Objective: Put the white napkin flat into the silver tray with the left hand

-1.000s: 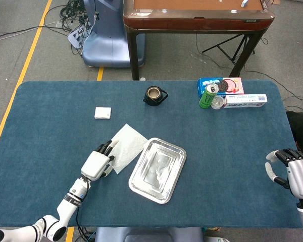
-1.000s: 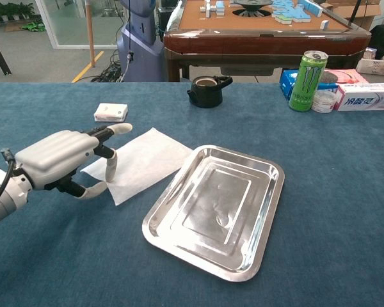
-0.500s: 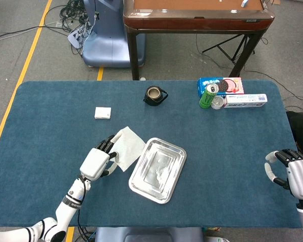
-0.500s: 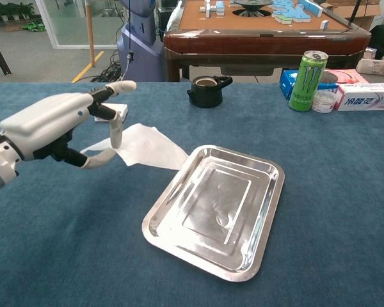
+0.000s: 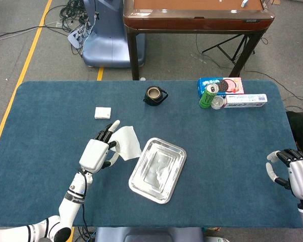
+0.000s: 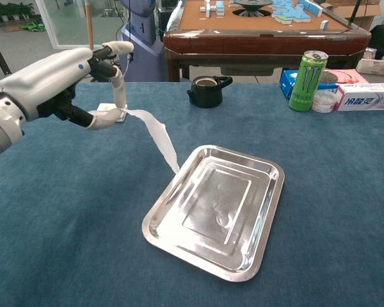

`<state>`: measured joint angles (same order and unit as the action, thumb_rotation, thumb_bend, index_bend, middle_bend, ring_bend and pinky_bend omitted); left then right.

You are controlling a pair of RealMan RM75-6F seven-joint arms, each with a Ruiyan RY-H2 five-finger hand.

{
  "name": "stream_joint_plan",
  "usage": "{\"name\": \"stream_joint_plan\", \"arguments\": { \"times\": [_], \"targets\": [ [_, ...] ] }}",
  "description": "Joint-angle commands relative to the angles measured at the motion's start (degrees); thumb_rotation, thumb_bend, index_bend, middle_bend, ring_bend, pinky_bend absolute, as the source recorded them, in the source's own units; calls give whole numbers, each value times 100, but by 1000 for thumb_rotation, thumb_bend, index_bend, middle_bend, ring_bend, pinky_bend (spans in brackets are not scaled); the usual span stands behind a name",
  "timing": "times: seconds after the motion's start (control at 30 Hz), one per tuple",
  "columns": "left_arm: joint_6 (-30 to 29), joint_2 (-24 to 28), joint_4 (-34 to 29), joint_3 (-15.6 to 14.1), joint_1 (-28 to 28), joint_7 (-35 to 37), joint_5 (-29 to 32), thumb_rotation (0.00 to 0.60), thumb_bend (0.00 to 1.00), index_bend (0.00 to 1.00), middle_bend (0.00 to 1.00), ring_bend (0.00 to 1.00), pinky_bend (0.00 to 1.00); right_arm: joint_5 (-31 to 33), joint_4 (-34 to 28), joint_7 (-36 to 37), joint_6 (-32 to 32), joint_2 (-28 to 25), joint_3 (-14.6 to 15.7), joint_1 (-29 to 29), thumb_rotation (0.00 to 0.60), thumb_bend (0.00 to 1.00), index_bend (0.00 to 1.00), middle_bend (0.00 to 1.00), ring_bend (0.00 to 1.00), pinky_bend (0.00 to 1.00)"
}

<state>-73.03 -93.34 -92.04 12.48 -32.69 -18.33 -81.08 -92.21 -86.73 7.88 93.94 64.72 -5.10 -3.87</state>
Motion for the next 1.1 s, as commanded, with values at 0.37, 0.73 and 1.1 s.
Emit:
{"name": "stream_joint_plan", "arguments": {
  "times": [0.37, 0.73, 1.1],
  "targets": [
    [-27, 34, -543, 195, -226, -401, -8, 600, 485, 663, 38, 0, 197, 7, 7, 2, -28, 5, 0, -11, 600, 407, 512, 569, 426, 459],
    [-35, -44, -918, 232, -429, -706, -151, 600, 485, 665, 41, 0, 197, 28, 18, 32, -46, -1, -8, -17, 600, 407, 512, 569, 426, 459],
    [-91, -100, -1114, 151, -483, -942, -185, 600, 484, 665, 43, 0, 197, 36, 16, 87, -14, -25, -19, -3, 600, 407, 512, 569, 426, 459]
  ]
}}
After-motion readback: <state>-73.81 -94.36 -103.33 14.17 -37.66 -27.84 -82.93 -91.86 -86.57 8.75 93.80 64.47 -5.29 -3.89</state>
